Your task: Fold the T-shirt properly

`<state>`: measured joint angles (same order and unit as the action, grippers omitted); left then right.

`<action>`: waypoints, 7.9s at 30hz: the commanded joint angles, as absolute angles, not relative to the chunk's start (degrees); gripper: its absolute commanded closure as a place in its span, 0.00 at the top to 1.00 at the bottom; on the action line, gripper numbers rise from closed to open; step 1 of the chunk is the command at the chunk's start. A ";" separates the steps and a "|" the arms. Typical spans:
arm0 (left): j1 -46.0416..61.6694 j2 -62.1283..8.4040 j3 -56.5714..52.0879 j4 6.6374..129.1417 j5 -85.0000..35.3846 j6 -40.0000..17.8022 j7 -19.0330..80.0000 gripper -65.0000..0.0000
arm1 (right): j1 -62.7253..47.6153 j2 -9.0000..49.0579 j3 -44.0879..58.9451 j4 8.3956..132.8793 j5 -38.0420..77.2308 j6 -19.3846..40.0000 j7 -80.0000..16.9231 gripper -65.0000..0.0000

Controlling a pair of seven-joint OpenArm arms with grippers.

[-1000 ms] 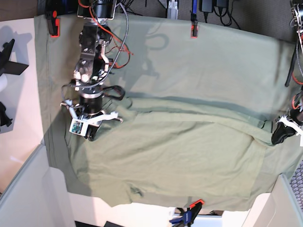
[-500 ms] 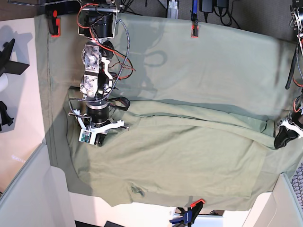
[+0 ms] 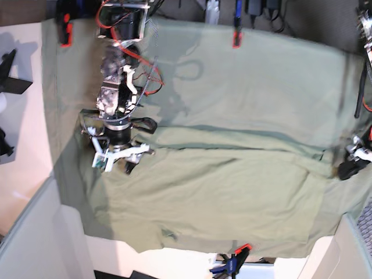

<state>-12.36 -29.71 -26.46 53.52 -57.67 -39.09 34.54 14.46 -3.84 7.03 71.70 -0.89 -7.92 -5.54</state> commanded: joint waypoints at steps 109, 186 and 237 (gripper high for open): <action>-9.23 -20.27 -30.28 62.89 -41.30 -17.32 32.77 0.52 | 14.44 -8.43 29.12 67.75 24.25 4.51 -10.55 0.55; 25.54 -26.17 -38.00 76.93 -68.31 -40.00 39.68 0.00 | -25.10 -5.41 29.82 107.24 31.92 8.40 -32.62 0.00; 22.35 -28.23 -48.64 89.60 -64.31 -40.00 30.98 0.35 | -15.53 1.39 41.01 113.62 28.16 9.67 -35.83 0.58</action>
<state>22.55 -27.03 -48.16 88.73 -62.57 -39.24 32.25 -15.97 0.82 40.84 112.75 27.68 9.30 -37.32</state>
